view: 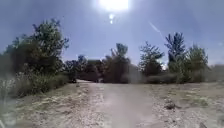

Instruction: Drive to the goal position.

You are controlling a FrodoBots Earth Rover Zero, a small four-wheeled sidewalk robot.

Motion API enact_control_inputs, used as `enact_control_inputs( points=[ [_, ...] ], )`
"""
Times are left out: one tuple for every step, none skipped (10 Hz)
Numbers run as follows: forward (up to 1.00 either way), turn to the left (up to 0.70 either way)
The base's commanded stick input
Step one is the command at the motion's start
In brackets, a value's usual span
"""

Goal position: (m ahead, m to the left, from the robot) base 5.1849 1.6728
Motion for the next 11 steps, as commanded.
enact_control_inputs(
  points=[
    [0.45, 0.0],
    [0.45, 0.0],
    [0.45, 0.0],
    [0.45, 0.0],
    [0.45, 0.0],
    [0.45, 0.0],
    [0.45, 0.0],
    [0.45, 0.0],
    [0.45, 0.0],
    [0.45, 0.0],
    [0.45, 0.0]
  ],
)
